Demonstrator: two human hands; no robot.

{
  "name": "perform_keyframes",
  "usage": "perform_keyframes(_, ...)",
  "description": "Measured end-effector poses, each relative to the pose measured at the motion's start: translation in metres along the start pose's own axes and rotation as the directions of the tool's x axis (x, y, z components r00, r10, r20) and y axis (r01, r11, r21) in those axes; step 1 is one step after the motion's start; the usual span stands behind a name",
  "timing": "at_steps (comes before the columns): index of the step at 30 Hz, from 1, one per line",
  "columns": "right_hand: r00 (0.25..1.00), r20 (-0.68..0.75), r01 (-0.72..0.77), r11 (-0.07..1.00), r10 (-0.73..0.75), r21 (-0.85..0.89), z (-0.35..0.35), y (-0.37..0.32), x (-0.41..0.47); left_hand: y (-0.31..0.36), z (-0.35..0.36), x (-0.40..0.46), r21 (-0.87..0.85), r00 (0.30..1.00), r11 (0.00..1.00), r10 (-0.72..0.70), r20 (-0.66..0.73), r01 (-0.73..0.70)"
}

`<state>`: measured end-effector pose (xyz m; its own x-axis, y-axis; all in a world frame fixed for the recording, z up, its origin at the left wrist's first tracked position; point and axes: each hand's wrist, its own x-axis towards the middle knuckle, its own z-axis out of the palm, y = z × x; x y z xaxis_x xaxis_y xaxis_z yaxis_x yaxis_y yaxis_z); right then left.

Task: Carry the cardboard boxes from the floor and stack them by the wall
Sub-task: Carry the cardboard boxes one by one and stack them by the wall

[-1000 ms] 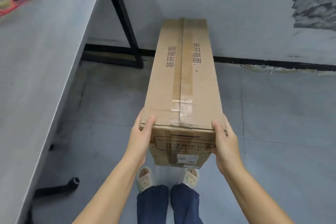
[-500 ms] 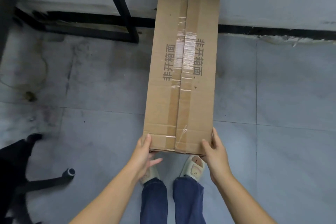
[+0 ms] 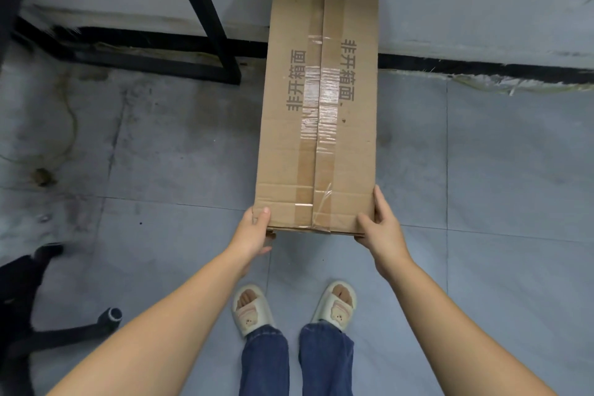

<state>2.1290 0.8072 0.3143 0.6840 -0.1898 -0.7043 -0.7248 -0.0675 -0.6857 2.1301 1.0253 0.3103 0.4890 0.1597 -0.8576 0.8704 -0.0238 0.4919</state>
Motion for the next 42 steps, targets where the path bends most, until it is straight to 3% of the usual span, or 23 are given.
perform_keyframes(4, 0.997, 0.06, -0.034, 0.994, 0.041, -0.105, -0.015, -0.014, -0.026, 0.011, -0.006, -0.023, 0.165, 1.0, 0.986, -0.026, -0.003, 0.026)
perform_keyframes(8, 0.997, 0.06, 0.053, 0.987, -0.044, -0.154, -0.044, -0.046, -0.101, 0.038, -0.023, -0.093, 0.28, 0.995, 0.956, 0.101, -0.015, -0.093)
perform_keyframes(12, 0.987, 0.051, 0.158, 0.979, -0.153, -0.131, -0.089, -0.073, -0.2, 0.064, -0.044, -0.199, 0.257, 0.963, 0.928, 0.255, 0.088, -0.27)
perform_keyframes(18, 0.963, -0.062, 0.261, 0.964, -0.263, -0.042, -0.141, -0.074, -0.345, 0.061, -0.08, -0.339, 0.19, 0.833, 0.82, 0.49, 0.257, -0.54)
perform_keyframes(25, 0.879, -0.419, 0.319, 0.933, -0.227, 0.165, -0.128, -0.038, -0.488, 0.053, -0.087, -0.416, 0.166, 0.634, 0.654, 0.587, 0.504, -0.738)
perform_keyframes(30, 0.746, -0.658, 0.381, 0.876, -0.102, 0.297, -0.092, 0.012, -0.577, 0.043, -0.072, -0.451, 0.094, 0.495, 0.576, 0.595, 0.633, -0.812)
perform_keyframes(35, 0.503, -0.858, 0.502, 0.773, 0.104, 0.388, -0.063, 0.073, -0.654, 0.026, -0.032, -0.488, 0.084, 0.321, 0.475, 0.444, 0.836, -0.876)
perform_keyframes(42, 0.181, -0.903, 0.603, 0.681, 0.39, 0.415, -0.04, 0.174, -0.754, -0.052, 0.054, -0.56, 0.019, 0.083, 0.332, 0.178, 0.981, -0.943)
